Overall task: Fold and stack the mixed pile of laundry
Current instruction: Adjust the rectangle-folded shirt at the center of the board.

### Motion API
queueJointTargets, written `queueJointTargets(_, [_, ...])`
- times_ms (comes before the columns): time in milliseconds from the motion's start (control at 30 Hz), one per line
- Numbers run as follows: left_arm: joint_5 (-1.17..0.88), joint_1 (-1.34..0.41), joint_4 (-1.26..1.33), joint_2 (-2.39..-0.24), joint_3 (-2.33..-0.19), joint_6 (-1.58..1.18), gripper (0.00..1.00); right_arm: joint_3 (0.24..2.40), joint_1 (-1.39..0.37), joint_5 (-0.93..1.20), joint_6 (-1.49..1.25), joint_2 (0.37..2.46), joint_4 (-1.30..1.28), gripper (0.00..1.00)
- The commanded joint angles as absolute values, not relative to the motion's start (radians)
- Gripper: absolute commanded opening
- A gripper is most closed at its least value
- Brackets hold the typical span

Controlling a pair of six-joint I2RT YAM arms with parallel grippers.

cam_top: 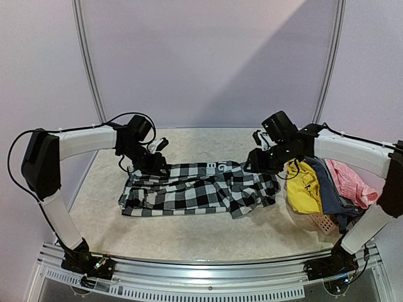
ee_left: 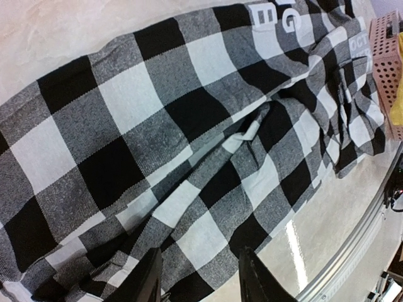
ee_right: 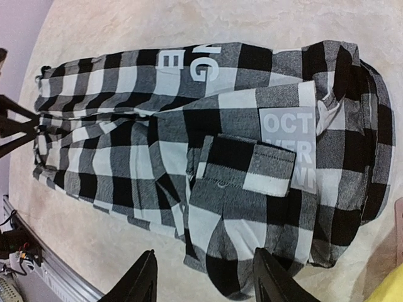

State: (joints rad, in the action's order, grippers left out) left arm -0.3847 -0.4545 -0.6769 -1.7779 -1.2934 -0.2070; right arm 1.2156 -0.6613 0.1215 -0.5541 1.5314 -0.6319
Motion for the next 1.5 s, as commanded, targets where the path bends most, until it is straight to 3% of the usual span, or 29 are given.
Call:
queueJointTargets(0, [-0.381,-0.48,-0.685,-1.743,-1.304,-0.217,0.42,1.303,-0.66,0.046,-0.559,1.694,-0.704,0.51])
queueJointTargets(533, [-0.377,-0.512,-0.657,-1.665,-1.206,-0.254,0.42,1.322,-0.591,0.111,-0.521,1.881,-0.655,0.5])
queueJointTargets(767, [-0.38,-0.519,-0.667,-1.675,-1.227,-0.249,0.42,1.331,-0.574,0.146,-0.515,1.921,-0.617,0.45])
queueJointTargets(867, [-0.382,-0.52,-0.669,-1.677,-1.226,-0.249,0.41,1.344,-0.573,0.162,-0.509,1.936,-0.611,0.39])
queueJointTargets(1100, [-0.377,-0.522,-0.678,-1.665,-1.22,-0.245,0.41,1.376,-0.573,0.161,-0.499,1.956,-0.648,0.08])
queueJointTargets(1467, [-0.377,-0.522,-0.721,-1.625,-1.249,-0.205,0.41,1.413,-0.573,0.225,-0.438,1.864,-0.775,0.0])
